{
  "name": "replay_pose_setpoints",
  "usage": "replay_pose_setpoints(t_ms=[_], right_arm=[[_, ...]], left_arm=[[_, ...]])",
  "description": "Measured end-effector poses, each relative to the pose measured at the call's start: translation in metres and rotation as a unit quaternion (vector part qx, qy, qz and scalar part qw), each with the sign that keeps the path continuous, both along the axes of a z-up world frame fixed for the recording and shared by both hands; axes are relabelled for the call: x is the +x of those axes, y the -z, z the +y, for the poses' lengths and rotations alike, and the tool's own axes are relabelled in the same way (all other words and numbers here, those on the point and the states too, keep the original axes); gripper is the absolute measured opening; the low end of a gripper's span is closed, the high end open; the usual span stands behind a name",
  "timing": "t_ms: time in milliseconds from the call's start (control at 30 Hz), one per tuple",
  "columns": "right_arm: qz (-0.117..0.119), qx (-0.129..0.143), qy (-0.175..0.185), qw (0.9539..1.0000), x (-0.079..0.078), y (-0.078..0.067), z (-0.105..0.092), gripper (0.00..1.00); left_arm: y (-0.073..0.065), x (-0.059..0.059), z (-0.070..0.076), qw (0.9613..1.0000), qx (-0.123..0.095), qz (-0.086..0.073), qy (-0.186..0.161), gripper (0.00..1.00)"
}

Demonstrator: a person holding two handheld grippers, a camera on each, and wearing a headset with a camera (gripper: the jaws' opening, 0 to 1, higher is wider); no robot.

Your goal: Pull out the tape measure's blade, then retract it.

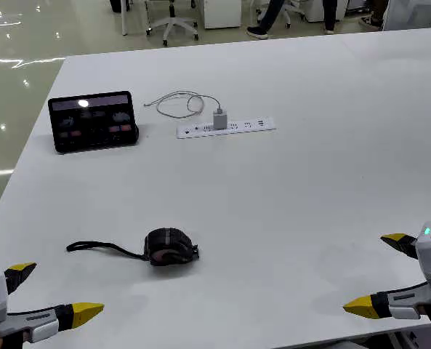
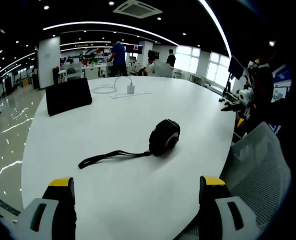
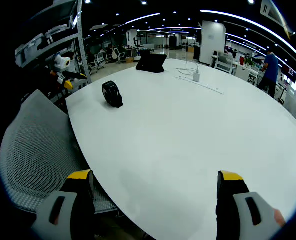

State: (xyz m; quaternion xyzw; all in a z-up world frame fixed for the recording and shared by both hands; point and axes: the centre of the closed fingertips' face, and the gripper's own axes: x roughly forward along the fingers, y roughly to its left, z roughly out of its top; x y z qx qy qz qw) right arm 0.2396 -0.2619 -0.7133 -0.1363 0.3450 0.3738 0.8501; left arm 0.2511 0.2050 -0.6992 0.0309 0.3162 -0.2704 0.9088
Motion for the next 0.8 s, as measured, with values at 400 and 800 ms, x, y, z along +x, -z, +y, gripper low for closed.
replay_pose_setpoints(t_ms=[400, 800], right_arm=[[-0.004, -0.003, 0.003, 1.0000, -0.0012, 0.0019, -0.0022, 0.99], [-0.004, -0.001, 0.004, 1.0000, -0.0016, 0.0026, -0.0030, 1.00]], left_arm=[[0.0014, -0.0039, -0.0027, 1.0000, -0.005, 0.001, -0.003, 1.00], [-0.0030, -0.0017, -0.0009, 1.0000, -0.009, -0.003, -0.003, 1.00]])
